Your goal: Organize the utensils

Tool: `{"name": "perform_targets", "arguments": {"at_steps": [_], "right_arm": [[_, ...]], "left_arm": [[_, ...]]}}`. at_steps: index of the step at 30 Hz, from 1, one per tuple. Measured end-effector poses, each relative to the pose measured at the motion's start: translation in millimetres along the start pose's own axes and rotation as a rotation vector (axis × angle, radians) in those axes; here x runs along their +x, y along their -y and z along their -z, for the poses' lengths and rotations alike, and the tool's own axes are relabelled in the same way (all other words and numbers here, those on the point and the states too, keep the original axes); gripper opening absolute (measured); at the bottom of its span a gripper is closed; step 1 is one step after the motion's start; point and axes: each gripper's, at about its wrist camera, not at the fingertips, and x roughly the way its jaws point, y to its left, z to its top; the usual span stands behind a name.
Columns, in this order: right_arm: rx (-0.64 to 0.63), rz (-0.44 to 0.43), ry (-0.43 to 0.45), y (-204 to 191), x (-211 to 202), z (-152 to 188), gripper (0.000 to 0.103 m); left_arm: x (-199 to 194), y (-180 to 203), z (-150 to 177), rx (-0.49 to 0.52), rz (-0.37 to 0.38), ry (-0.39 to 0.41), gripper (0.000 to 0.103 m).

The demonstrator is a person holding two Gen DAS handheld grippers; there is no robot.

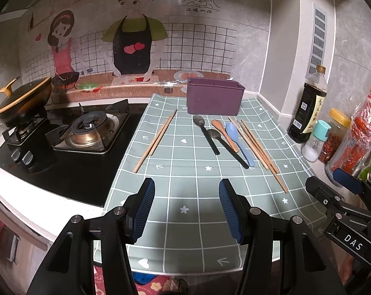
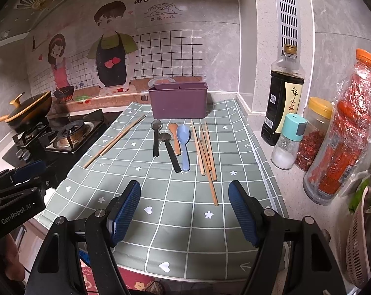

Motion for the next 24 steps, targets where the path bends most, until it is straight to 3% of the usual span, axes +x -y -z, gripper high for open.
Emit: {"name": "perform_targets", "arguments": {"at_steps": [24], "right_arm": [[-0.008,0.0,-0.009,-2.7,2.8,2.1,0.071]], "left_arm": [[5.4,-3.7,-3.5,-0.009,0.008,-0.022,0.055]]}}
